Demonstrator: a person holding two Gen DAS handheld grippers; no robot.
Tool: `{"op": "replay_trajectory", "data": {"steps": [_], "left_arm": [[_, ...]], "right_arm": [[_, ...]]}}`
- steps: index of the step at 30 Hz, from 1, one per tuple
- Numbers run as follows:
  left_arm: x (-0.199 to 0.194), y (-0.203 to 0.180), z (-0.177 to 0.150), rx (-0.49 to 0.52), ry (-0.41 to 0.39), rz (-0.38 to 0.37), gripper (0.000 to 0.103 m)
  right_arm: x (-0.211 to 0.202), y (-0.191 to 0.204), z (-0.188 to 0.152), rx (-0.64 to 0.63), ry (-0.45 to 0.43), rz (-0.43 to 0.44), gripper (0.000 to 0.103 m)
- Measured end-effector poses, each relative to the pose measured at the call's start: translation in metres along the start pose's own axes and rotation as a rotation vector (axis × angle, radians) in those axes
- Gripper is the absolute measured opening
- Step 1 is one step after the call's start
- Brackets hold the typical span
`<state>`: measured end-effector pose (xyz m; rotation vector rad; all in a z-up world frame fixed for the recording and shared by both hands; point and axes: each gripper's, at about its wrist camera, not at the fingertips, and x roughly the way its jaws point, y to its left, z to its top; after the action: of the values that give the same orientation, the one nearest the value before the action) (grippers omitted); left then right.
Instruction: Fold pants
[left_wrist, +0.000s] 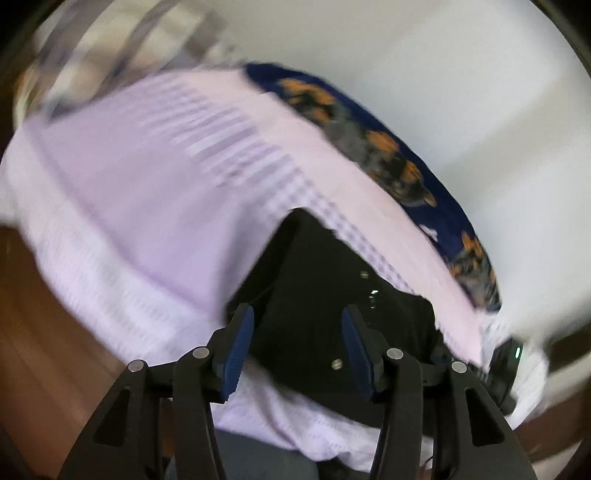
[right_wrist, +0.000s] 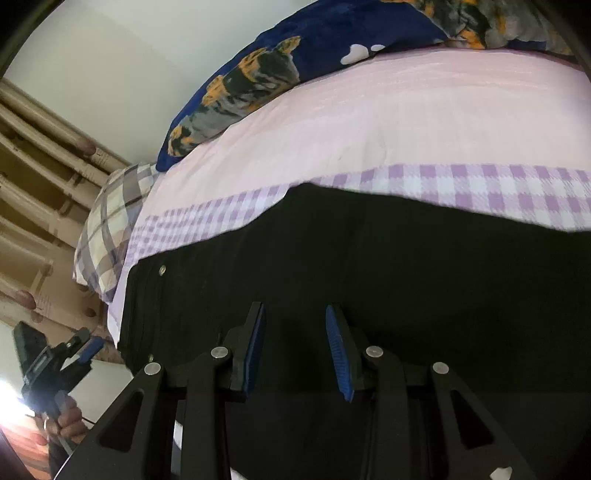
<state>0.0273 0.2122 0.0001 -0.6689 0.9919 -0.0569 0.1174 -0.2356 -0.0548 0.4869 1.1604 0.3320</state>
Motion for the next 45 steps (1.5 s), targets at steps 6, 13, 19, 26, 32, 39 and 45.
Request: {"op": "replay_trajectory", "data": {"steps": [6, 13, 19, 26, 32, 39, 45], "left_arm": [[0.005, 0.034, -0.015, -0.156, 0.079, -0.109, 0.051], [0.032, 0.022, -0.031, -0.129, 0.164, -0.152, 0.052], [0.047, 0.029, -0.024, -0.144, 0.117, -0.124, 0.052], [0.063, 0.037, -0.011, -0.168, 0.057, -0.127, 0.052], [0.052, 0.024, -0.008, -0.125, 0.024, -0.131, 0.020], [0.008, -0.094, -0.005, 0.200, -0.038, -0.172, 0.017], [0.017, -0.207, -0.041, 0.496, 0.023, -0.282, 0.016]], "right_arm": [[-0.024, 0.012, -0.017, -0.002, -0.024, 0.008, 0.038], [-0.036, 0.019, -0.018, 0.004, -0.048, 0.007, 0.040], [-0.029, 0.026, -0.016, 0.008, -0.034, 0.005, 0.040], [-0.018, 0.031, -0.016, 0.010, -0.015, 0.009, 0.040], [-0.023, 0.034, -0.013, 0.007, -0.034, 0.016, 0.040], [-0.065, 0.013, -0.007, 0.035, -0.133, 0.017, 0.040], [-0.117, -0.031, -0.014, 0.099, -0.239, -0.004, 0.040]]}}
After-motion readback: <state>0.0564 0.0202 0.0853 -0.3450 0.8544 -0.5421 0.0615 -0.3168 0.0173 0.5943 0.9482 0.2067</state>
